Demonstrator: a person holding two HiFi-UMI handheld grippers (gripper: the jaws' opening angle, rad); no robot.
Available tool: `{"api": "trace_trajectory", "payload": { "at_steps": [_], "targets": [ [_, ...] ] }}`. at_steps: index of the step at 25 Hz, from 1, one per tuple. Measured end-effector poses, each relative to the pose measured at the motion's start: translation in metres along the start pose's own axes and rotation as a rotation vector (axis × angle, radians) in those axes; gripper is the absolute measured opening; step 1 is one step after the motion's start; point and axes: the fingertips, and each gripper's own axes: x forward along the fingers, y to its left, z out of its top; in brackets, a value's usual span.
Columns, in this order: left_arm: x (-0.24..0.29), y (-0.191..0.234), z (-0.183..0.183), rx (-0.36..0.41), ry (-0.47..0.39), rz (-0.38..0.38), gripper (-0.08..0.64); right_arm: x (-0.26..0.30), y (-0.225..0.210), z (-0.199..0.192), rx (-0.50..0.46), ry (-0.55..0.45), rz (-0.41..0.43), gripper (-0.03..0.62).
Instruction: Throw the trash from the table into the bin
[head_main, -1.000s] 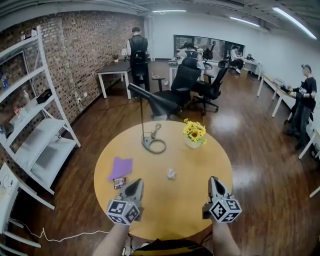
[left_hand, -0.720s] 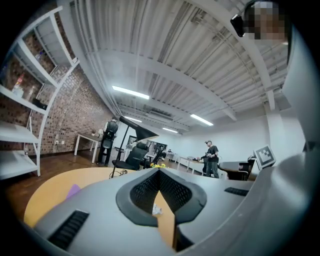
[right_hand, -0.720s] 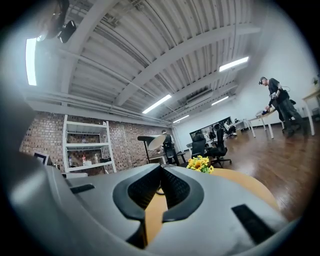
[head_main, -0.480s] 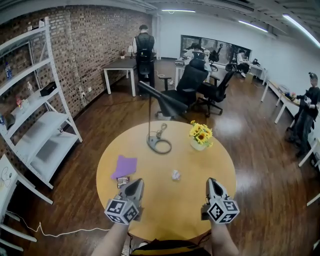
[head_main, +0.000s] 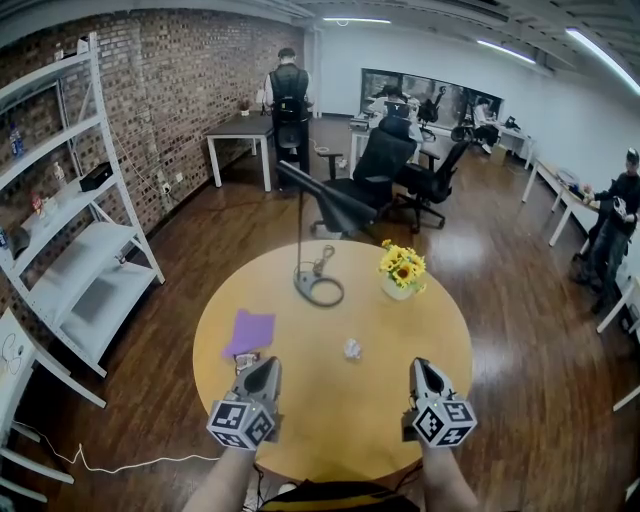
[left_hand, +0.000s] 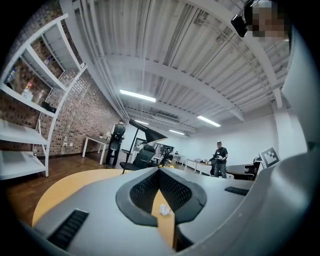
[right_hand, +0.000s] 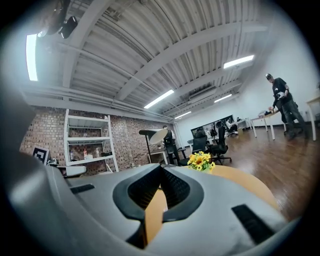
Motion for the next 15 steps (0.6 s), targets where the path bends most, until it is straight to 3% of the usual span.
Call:
{"api": "trace_trajectory", "payload": {
  "at_steps": [8, 15],
  "targets": [
    [-0.036, 0.048, 0.006, 0.021, 0.000, 0.091, 0.003, 0.014, 0.034, -0.016, -0.043, 0.040, 0.034, 0.005],
    [-0.072, 0.103, 0.019, 0.030, -0.012, 0.175, 0.003, 0.041, 0.090, -0.025, -0.057, 0.045, 0.095, 0.005]
  ]
}}
